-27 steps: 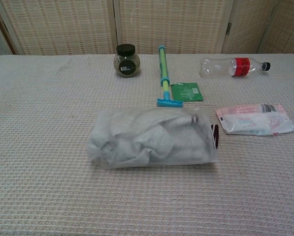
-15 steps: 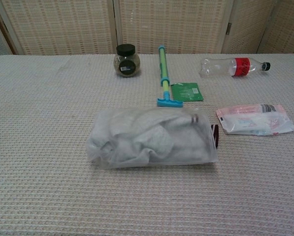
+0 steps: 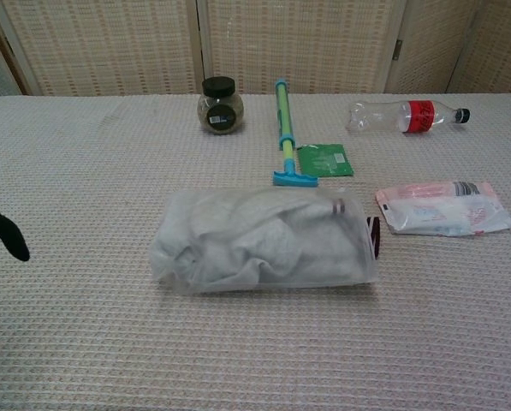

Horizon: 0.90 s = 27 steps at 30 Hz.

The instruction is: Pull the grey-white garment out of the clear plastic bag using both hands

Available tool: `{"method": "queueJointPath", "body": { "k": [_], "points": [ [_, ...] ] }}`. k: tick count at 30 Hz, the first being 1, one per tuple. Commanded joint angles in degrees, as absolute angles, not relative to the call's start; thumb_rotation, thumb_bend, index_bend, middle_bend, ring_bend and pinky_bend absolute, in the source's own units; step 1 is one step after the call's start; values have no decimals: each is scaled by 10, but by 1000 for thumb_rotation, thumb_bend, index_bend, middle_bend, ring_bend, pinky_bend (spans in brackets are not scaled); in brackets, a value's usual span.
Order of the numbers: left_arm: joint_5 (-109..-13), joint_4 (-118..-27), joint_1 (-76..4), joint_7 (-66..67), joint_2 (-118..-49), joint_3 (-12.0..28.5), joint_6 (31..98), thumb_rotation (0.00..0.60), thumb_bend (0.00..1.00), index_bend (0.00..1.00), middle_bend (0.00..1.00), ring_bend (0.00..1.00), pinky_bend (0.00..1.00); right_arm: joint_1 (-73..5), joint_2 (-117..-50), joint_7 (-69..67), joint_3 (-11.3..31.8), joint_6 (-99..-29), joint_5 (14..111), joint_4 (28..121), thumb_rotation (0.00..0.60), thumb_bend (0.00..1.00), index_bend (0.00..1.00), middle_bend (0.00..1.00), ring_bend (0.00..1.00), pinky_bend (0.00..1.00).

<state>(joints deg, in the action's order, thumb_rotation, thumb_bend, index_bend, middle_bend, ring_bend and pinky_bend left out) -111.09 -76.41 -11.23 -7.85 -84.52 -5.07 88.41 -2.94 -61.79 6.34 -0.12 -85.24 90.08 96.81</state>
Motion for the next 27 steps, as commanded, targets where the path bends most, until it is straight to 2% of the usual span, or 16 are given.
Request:
{"method": "queueJointPath", "body": {
  "k": [1, 12, 23, 27],
  "points": [
    [-1071, -772, -139, -53, -878, -33, 821, 600, 245, 426, 1000, 1000, 1000, -27, -619, 62, 1, -857, 900, 966, 600, 20, 0, 0, 0, 0],
    [-986, -760, -173, 30, -956, 19, 759, 600, 293, 315, 1000, 1000, 1000, -43, -619, 70, 6, -817, 876, 963, 600, 19, 0, 0, 0, 0],
    [-988, -706, -185, 38, -1029, 17, 791, 600, 298, 394, 1000, 1000, 1000, -50, -619, 75, 7, -800, 865, 964, 600, 20, 0, 0, 0, 0],
    [-998, -657, -191, 26, -1067, 18, 814, 600, 297, 425, 1000, 1000, 1000, -51, -616, 71, 4, -797, 868, 966, 600, 20, 0, 0, 0, 0]
  ]
}}
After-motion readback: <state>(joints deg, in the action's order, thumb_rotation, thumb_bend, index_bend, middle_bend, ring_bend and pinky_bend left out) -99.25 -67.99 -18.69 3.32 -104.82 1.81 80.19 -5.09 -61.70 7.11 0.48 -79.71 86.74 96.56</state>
